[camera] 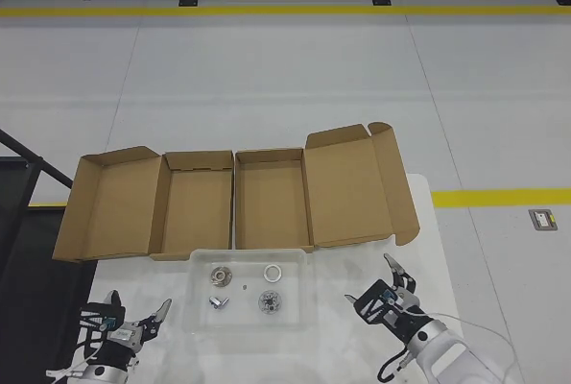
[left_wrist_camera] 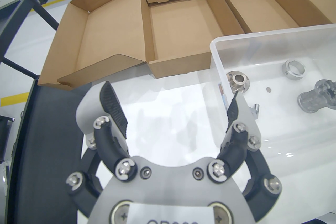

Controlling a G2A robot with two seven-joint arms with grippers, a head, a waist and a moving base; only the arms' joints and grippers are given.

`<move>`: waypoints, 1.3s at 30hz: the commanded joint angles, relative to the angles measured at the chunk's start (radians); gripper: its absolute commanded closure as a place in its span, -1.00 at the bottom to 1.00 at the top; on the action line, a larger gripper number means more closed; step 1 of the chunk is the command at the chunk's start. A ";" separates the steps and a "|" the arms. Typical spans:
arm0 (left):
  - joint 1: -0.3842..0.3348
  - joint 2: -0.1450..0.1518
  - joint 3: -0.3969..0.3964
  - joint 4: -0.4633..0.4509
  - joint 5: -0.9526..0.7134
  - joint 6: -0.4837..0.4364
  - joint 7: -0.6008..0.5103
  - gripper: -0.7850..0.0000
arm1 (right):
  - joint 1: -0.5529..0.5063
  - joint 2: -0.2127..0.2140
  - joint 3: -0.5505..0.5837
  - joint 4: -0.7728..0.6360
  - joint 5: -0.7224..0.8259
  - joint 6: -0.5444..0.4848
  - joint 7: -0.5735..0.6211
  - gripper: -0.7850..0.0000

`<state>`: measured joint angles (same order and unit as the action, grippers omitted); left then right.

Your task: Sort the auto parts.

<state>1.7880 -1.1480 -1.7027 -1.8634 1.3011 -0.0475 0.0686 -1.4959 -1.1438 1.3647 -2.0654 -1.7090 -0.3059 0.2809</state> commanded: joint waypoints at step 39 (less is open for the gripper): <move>-0.014 -0.014 -0.027 0.009 -0.064 0.100 -0.035 -1.00 | 0.588 -0.119 -0.480 0.368 0.374 -0.104 0.327 -1.00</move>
<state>1.7740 -1.1624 -1.7292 -1.8544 1.2369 0.0528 0.0337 -0.9084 -1.2630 0.8845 -1.6980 -1.3349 -0.4099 0.6075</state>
